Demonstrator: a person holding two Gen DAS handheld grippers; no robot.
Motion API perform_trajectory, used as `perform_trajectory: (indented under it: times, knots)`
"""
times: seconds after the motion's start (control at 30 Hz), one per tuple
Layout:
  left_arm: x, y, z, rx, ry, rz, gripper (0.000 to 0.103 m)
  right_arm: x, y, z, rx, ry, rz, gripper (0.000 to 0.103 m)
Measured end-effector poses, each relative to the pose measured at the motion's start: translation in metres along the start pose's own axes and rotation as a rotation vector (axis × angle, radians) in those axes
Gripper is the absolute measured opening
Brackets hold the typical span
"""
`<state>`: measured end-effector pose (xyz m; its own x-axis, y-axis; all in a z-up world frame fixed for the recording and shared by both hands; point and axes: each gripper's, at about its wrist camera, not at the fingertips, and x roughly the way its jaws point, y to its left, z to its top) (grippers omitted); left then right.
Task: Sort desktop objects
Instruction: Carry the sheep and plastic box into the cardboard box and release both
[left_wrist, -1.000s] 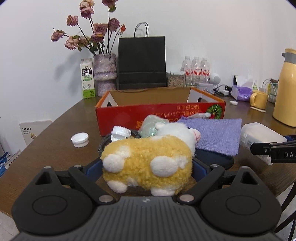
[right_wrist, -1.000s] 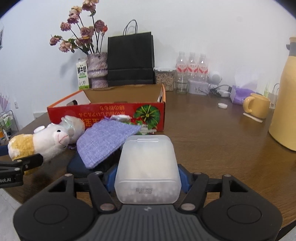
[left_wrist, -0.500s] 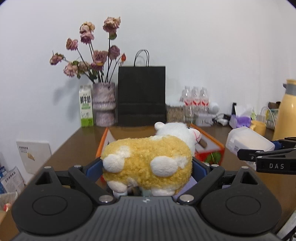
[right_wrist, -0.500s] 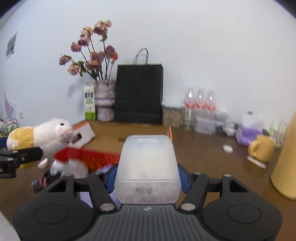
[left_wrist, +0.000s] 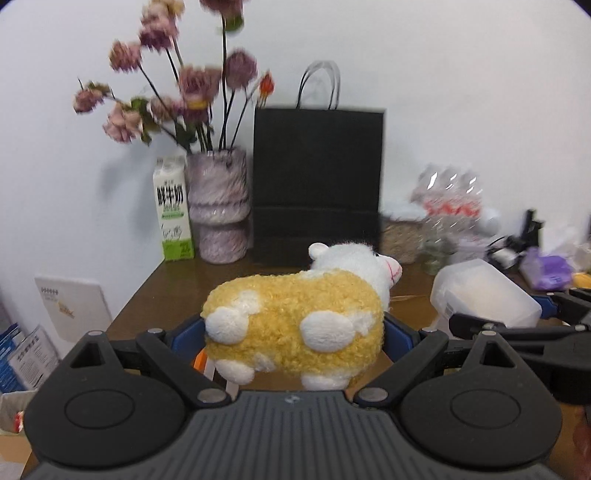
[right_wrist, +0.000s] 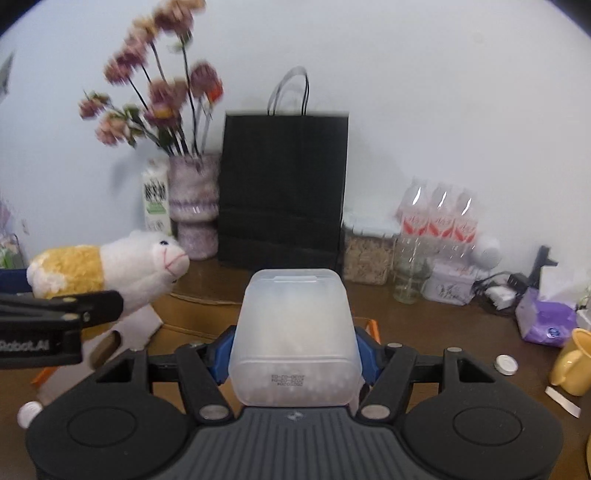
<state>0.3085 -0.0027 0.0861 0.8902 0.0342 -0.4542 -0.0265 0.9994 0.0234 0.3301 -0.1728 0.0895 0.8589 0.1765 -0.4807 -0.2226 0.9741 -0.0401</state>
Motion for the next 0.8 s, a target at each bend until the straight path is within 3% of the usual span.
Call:
perform_trajectory:
  times: [0.27, 0.37, 0.7, 0.77, 0.8]
  knots:
    - [0.093, -0.012, 0.002, 0.041, 0.203, 0.112, 0.095, 0.104, -0.009, 0.005, 0.01, 0.27, -0.046, 0.063]
    - [0.112, -0.016, -0.002, 0.056, 0.254, 0.131, 0.096, 0.127, -0.008, 0.0, -0.012, 0.328, -0.059, 0.063]
    - [0.14, -0.016, -0.017, 0.089, 0.389, 0.186, 0.096, 0.145, -0.011, -0.01, -0.009, 0.42, -0.05, 0.064]
    - [0.139, -0.014, -0.015, 0.083, 0.397, 0.195, 0.098, 0.148, -0.01, -0.01, -0.019, 0.443, -0.042, 0.066]
    - [0.14, -0.013, -0.015, 0.085, 0.407, 0.202, 0.1, 0.148, -0.008, -0.01, -0.032, 0.454, -0.036, 0.074]
